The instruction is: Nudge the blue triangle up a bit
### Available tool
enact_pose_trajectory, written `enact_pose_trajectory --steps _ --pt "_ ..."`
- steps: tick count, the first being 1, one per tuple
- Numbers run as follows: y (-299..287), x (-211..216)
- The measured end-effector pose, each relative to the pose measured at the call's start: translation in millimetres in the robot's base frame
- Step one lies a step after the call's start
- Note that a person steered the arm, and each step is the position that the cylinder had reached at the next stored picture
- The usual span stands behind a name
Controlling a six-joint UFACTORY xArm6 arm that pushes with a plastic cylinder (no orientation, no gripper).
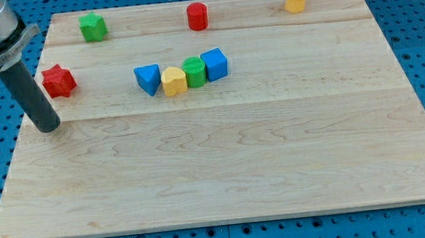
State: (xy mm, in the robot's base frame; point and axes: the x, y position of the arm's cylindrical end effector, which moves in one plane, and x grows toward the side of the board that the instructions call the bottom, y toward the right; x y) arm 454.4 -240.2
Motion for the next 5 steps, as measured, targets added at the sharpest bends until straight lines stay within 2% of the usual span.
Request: enact_pose_trajectory --steps 4,5 --pt "1.5 0.0" --pt "30.5 0.0"
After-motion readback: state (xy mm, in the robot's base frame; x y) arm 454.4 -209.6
